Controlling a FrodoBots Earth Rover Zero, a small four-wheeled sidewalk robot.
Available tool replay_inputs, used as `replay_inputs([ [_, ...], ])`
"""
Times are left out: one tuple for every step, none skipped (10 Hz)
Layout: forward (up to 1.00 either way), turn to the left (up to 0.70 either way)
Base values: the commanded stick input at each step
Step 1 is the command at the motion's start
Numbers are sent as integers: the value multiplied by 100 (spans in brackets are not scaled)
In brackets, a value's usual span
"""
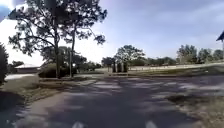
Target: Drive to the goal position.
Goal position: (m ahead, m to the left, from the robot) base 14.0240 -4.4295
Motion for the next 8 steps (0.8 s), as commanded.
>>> replay_inputs([
  [70,-1],
  [70,-1],
  [70,-1],
  [70,-1],
  [70,-1],
  [70,-1],
  [70,0],
  [70,0],
])
